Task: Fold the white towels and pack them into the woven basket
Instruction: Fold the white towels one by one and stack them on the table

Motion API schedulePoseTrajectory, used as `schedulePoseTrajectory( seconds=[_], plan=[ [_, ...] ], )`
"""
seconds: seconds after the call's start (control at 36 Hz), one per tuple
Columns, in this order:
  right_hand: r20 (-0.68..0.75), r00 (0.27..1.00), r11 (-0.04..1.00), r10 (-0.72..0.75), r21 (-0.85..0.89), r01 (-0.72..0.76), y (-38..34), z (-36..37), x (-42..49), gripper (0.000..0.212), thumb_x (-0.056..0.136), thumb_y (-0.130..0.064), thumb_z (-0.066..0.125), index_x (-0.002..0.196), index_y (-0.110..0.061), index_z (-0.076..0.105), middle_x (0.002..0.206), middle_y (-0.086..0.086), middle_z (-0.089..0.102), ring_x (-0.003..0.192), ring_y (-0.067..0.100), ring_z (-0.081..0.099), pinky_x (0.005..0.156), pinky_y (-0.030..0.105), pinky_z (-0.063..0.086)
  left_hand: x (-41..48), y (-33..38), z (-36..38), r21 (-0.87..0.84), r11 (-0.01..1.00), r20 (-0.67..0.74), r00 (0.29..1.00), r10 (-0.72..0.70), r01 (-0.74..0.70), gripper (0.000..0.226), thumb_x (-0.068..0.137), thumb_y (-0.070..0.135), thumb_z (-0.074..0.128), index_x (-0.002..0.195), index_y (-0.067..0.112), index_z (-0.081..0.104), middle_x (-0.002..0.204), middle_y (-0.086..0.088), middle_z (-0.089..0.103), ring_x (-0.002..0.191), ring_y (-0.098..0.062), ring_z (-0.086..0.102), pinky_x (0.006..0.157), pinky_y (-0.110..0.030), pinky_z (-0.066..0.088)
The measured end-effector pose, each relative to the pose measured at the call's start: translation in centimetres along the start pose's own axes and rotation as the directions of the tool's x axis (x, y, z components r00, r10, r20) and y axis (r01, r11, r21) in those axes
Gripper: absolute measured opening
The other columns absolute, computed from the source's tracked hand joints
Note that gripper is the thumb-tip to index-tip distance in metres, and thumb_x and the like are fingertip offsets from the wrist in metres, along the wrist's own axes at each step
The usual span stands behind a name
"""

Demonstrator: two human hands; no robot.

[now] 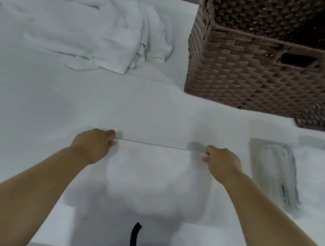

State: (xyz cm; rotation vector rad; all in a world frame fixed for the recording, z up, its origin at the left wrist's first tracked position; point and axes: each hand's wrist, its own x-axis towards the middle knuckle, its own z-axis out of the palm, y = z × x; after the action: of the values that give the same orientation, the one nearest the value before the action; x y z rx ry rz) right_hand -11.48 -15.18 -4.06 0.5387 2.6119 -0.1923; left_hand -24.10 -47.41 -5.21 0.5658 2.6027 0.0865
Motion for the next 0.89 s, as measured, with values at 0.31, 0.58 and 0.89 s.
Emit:
schedulePoseTrajectory(
  seconds=[0.31, 0.58, 0.89],
  plan=[
    [-0.329, 0.934, 0.99, -0.141, -0.04, 0.135, -2.8, 2.7, -4.1, 0.029, 0.086, -0.018, 0.065, 0.112, -0.007, 0.064, 0.123, 0.011, 0.058, 0.117, 0.033, 0.052, 0.097, 0.048, 0.038, -1.6, 2.8, 1.8, -0.02, 0.925, -0.253, 0.897, 0.363, -0.38, 0.039, 0.087, 0.008, 0.06, 0.126, 0.011, 0.058, 0.131, -0.011, 0.054, 0.122, -0.035, 0.045, 0.101, -0.044, 0.04],
    [0.172, 0.961, 0.963, -0.215, -0.124, 0.238, -7.4, 4.0, -3.0, 0.057, 0.103, -0.028, 0.025, 0.151, -0.007, 0.002, 0.158, 0.006, -0.019, 0.145, 0.026, -0.016, 0.116, 0.052, 0.0, -1.7, 1.6, 3.3, 0.035, 0.966, -0.154, 0.953, 0.259, -0.257, 0.035, 0.097, 0.029, 0.042, 0.13, 0.03, 0.056, 0.141, 0.006, 0.047, 0.125, -0.019, 0.045, 0.1, -0.034, 0.036],
    [0.044, 0.959, 0.941, -0.279, -0.188, 0.282, -13.7, 0.7, 3.8, 0.074, 0.094, -0.006, 0.04, 0.147, -0.045, 0.007, 0.156, 0.003, -0.026, 0.14, 0.038, -0.025, 0.113, 0.059, -0.008, -2.9, 0.3, 2.2, 0.005, 1.0, 0.067, 0.998, -0.008, 0.008, 0.043, 0.094, 0.051, 0.034, 0.075, 0.021, 0.056, 0.079, 0.006, 0.05, 0.081, -0.02, 0.06, 0.063, -0.028, 0.041]
  ],
)
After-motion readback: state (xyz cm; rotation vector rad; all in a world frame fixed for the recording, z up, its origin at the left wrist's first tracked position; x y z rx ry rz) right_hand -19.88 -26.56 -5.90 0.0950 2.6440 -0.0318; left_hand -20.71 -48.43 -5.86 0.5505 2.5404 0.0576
